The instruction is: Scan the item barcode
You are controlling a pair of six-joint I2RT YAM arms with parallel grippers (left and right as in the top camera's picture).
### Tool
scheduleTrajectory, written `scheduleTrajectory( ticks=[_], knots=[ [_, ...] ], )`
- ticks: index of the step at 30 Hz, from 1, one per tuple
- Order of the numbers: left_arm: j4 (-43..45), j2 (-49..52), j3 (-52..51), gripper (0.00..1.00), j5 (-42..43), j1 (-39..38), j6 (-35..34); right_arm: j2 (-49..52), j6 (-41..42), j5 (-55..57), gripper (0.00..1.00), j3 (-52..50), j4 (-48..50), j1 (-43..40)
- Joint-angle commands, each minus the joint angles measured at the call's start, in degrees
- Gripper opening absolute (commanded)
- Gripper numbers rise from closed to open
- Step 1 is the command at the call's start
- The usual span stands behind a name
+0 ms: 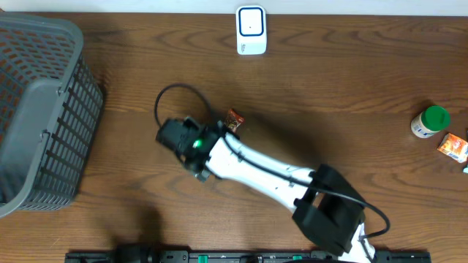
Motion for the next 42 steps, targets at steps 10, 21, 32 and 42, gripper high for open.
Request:
scheduleTrajectory(
  ticks=[10,21,32,42],
  knots=[
    [-4.46,-0.33,0.15,0.86,-0.33,0.13,-0.35,0.66,1.44,5.84,0.99,-7.26,8.76,3.04],
    [-4.44,-0.33,0.15,0.86,-0.33,0.13,-0.33,5.88,2.54,5.81,0.99,-7.52,9.68,3.8],
    [-4.46,-0.33,0.15,0.86,-0.33,0.13,-0.33,8.63,2.49,7.78,0.91,-7.78,9.46,4.59],
    [-4.46,-0.33,0.15,0.86,-0.33,0.13,-0.33,13.86,1.81,9.29,0.89,-7.78,9.55,1.68]
  ],
)
